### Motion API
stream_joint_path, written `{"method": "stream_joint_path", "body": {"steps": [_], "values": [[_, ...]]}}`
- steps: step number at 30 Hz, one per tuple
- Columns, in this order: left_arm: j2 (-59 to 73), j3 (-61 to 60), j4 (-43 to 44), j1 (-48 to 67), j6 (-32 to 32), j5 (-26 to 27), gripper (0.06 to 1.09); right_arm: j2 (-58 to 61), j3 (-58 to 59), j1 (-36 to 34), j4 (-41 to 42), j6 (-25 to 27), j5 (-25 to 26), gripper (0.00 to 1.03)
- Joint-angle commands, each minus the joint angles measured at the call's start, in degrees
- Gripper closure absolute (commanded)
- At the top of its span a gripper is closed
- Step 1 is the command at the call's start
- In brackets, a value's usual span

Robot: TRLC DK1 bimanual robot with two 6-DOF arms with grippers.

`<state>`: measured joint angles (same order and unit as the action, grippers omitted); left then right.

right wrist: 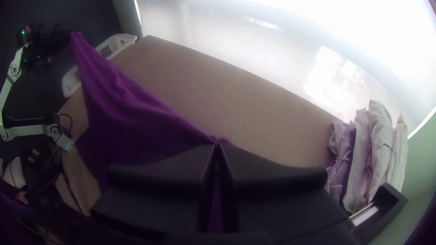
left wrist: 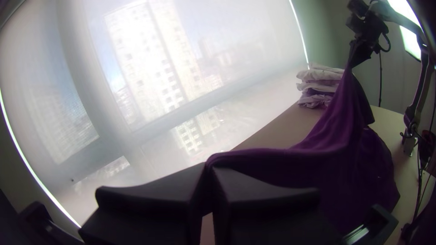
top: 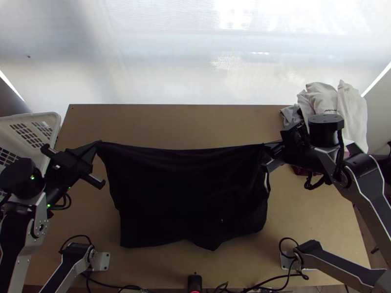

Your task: Fold the t-shirt

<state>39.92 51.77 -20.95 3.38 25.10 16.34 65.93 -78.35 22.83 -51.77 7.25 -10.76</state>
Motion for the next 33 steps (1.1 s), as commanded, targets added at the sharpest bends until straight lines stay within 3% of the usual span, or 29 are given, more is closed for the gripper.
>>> {"method": "stream_joint_path", "body": {"steps": [1, 12, 21, 33], "values": [[12.29, 3.43, 4.16, 13.06, -4.89, -10.80, 0.96, 3.15, -1.02, -0.15, 2.20, -0.74, 0.13, 1.00], [32.06, 7.21, 13.48, 9.46, -2.25, -10.80, 0.96, 11.94, -3.39, -5.43, 8.35, 3.21, 0.13, 1.00], [49.02, 19.42, 16.73, 1.19, -1.81, -10.89, 0.96, 23.80, -6.73, -8.68, 17.23, 3.92, 0.13, 1.00], [59.31, 29.00, 19.02, 1.72, -2.08, -15.20, 0.96, 36.02, -14.11, -11.49, 24.35, 3.92, 3.21, 1.00]]}}
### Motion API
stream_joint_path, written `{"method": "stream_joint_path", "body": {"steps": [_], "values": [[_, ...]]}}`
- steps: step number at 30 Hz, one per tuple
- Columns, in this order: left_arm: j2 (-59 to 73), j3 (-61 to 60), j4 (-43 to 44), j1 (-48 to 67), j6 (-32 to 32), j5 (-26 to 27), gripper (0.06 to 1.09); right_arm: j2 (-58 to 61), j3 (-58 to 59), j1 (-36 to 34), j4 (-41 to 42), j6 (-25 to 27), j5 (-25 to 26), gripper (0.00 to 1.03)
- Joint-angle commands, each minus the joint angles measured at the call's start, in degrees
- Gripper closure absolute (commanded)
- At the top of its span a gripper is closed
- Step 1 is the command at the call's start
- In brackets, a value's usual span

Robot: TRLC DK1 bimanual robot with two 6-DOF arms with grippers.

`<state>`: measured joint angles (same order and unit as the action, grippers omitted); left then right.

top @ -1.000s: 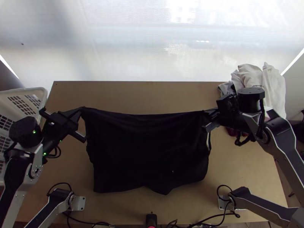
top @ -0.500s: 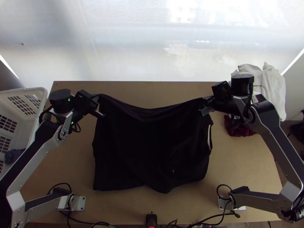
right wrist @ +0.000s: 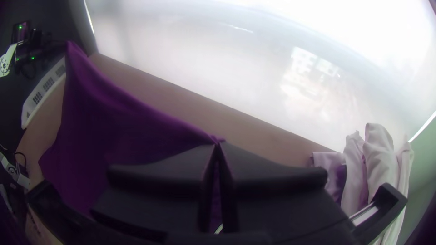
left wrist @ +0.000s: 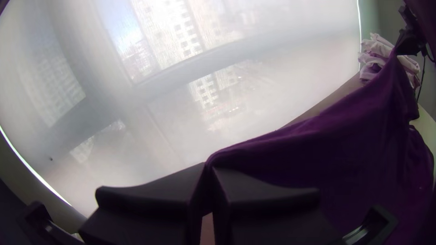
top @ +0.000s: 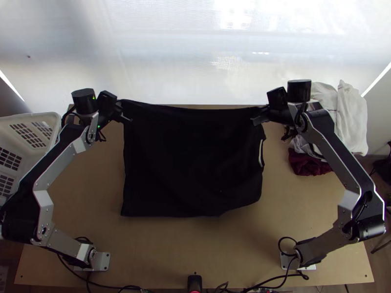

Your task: Fold the t-shirt

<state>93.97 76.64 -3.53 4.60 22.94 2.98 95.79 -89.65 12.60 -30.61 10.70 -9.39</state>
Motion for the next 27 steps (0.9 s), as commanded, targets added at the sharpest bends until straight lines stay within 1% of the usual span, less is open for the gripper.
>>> {"method": "stream_joint_path", "body": {"steps": [1, 3, 6, 8, 11, 15, 19, 22, 27], "values": [[6.05, 4.75, 2.21, 0.50, 0.09, -2.02, 0.96, 6.78, -2.81, -1.61, 4.07, 0.64, 2.36, 1.00], [8.24, 6.15, 1.95, 0.41, 0.09, -2.54, 0.96, 8.54, -3.17, -2.49, 5.65, 0.64, 2.53, 1.00], [11.14, 5.71, 2.39, 0.58, 0.70, -2.54, 0.96, 11.70, -2.90, -2.14, 5.74, 1.69, 2.44, 1.00], [12.81, 5.89, 4.06, 0.23, 0.97, -3.25, 0.96, 12.93, -2.99, -2.05, 5.91, 2.40, 2.62, 1.00], [15.63, 8.26, 4.41, -0.21, 0.88, -4.04, 0.96, 15.57, -5.36, -2.93, 6.97, 1.17, 2.80, 1.00], [19.05, 11.34, 5.02, 0.06, 2.37, -6.32, 0.96, 18.73, -8.53, -3.11, 8.11, 1.17, 5.52, 1.00], [20.64, 15.12, 3.53, -0.03, 1.76, -6.85, 0.96, 20.84, -12.57, -3.37, 7.76, 0.99, 5.70, 1.00], [20.64, 14.15, 2.39, 1.38, 2.02, -6.94, 0.96, 21.55, -11.69, -2.41, 6.53, 1.96, 5.70, 1.00], [21.43, 12.30, 3.00, 1.73, 2.02, -6.85, 0.96, 22.25, -10.99, -2.32, 6.62, 1.78, 5.70, 1.00]]}}
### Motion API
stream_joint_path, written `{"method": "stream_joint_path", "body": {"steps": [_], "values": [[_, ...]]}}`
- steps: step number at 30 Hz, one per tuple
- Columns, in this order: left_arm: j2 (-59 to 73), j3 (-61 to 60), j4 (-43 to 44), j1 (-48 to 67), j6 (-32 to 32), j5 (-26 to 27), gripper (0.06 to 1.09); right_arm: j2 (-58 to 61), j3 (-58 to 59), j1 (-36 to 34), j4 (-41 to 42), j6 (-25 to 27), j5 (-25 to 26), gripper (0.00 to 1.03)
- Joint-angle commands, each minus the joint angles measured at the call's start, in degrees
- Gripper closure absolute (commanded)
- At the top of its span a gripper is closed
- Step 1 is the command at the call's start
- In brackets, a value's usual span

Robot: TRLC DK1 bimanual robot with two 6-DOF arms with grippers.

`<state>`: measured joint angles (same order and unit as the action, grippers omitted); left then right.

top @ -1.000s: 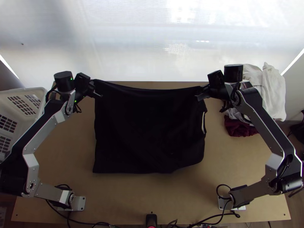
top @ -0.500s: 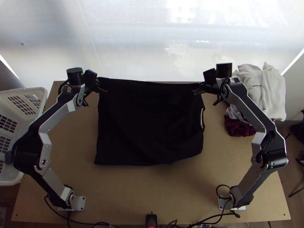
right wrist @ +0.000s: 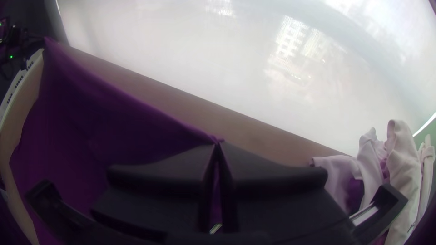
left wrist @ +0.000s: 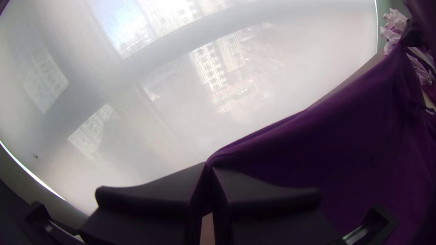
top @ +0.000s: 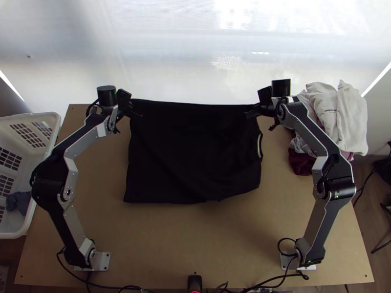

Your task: Fold the t-shirt

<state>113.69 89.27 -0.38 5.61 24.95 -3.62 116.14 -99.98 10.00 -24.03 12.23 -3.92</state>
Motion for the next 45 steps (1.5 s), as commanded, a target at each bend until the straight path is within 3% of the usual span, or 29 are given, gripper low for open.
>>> {"method": "stream_joint_path", "body": {"steps": [1, 6, 7, 8, 12, 14, 16, 24, 28, 30, 35, 45], "values": [[2.06, -0.33, -0.41, 0.90, 0.10, -0.25, 0.96, 2.52, -0.74, 0.46, 0.04, 0.34, 0.23, 1.00], [3.56, -0.15, -0.58, 2.04, 0.27, -0.25, 0.89, 5.50, -1.35, 0.90, 0.30, 0.52, 0.23, 1.00], [3.82, 0.02, -0.76, 2.13, 0.19, -0.16, 0.81, 6.03, -1.70, 0.90, 0.21, 0.34, 0.23, 0.94], [4.26, 0.20, -1.11, 2.22, 0.19, -0.16, 0.65, 6.38, -1.70, 0.90, 0.21, 0.08, 0.23, 0.85], [5.40, -0.15, -2.17, 2.57, 0.19, -0.25, 0.10, 6.65, -1.79, 1.34, -0.40, -0.28, 0.23, 0.39], [5.05, -0.42, -2.25, 2.48, 0.01, -0.25, 0.10, 6.56, -1.88, 1.43, -1.28, -0.63, 0.23, 0.14], [4.44, -0.42, -3.13, 2.39, -0.08, -0.16, 0.10, 6.38, -1.97, 1.43, -2.34, -0.63, 0.23, 0.04], [-6.99, -2.70, -7.09, 2.74, -1.66, 0.37, 0.11, 0.14, 1.37, 1.87, -7.52, 0.69, 0.23, 0.05], [-19.12, -14.39, -7.88, 7.23, 3.18, 1.33, 0.11, -7.68, 9.81, 3.27, -9.89, 4.91, 0.23, 0.05], [-24.83, -20.46, -11.13, 9.86, 4.85, 3.71, 0.11, -12.60, 15.26, 4.06, -9.89, 5.26, 0.32, 0.05], [-36.61, -36.01, -12.89, 16.01, 10.56, 3.97, 0.11, -24.64, 30.11, 7.14, -9.89, 7.55, 0.32, 0.05], [-53.75, -51.48, -15.97, 22.87, 15.92, 3.27, 0.11, -42.92, 49.89, 9.95, -12.44, 9.48, 0.50, 0.05]]}}
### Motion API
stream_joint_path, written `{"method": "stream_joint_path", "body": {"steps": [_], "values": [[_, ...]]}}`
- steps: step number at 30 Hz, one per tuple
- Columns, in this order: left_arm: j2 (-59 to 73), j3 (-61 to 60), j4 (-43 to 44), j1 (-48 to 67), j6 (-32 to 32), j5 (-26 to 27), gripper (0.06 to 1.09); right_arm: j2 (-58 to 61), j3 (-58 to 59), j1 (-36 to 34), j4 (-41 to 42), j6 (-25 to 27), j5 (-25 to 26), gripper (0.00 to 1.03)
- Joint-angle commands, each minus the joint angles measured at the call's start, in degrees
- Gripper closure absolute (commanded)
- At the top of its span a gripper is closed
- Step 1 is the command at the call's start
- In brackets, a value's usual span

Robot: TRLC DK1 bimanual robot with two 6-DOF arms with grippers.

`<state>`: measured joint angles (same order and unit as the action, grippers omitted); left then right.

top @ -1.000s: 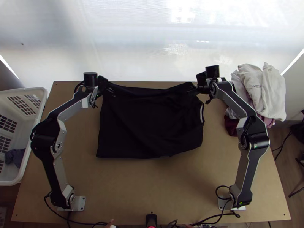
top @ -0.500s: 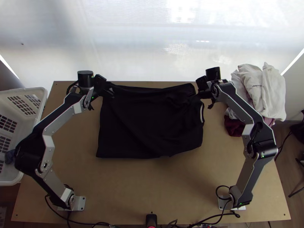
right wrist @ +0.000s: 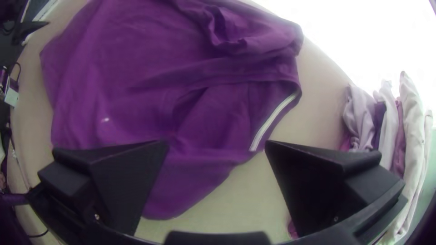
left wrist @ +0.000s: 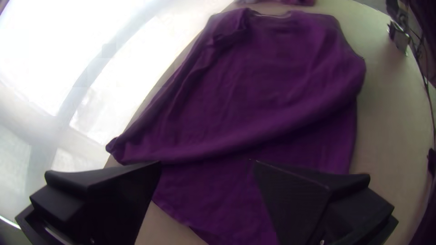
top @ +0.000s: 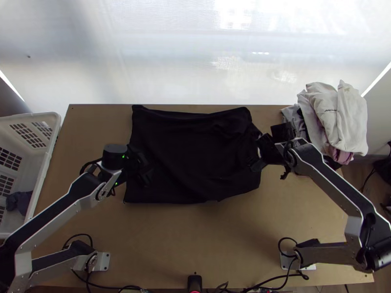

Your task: Fold the t-shirt

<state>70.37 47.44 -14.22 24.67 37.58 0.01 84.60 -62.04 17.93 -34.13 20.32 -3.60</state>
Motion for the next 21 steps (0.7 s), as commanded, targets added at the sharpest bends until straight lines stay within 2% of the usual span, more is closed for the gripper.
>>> {"method": "stream_joint_path", "body": {"steps": [1, 5, 11, 16, 21], "values": [[-11.48, -10.53, -2.39, 3.90, 3.90, -0.36, 0.11, -12.35, 13.26, 2.11, -3.05, 1.74, 0.34, 0.05], [-16.93, -15.54, -2.39, 4.78, 6.98, -0.54, 0.11, -16.22, 18.27, 2.11, -3.22, 3.24, 2.45, 0.05], [-23.35, -21.25, -2.48, 6.01, 12.51, -0.63, 0.11, -18.59, 21.26, 3.86, -3.31, 2.80, 2.89, 0.05], [-26.77, -25.38, -3.01, 6.01, 16.82, -0.63, 0.11, -18.77, 22.31, 9.75, -3.22, 1.74, 4.74, 0.05], [-29.15, -27.58, -2.66, 5.66, 18.49, -0.63, 0.11, -19.21, 22.84, 13.62, -3.05, -0.72, 5.09, 0.05]]}}
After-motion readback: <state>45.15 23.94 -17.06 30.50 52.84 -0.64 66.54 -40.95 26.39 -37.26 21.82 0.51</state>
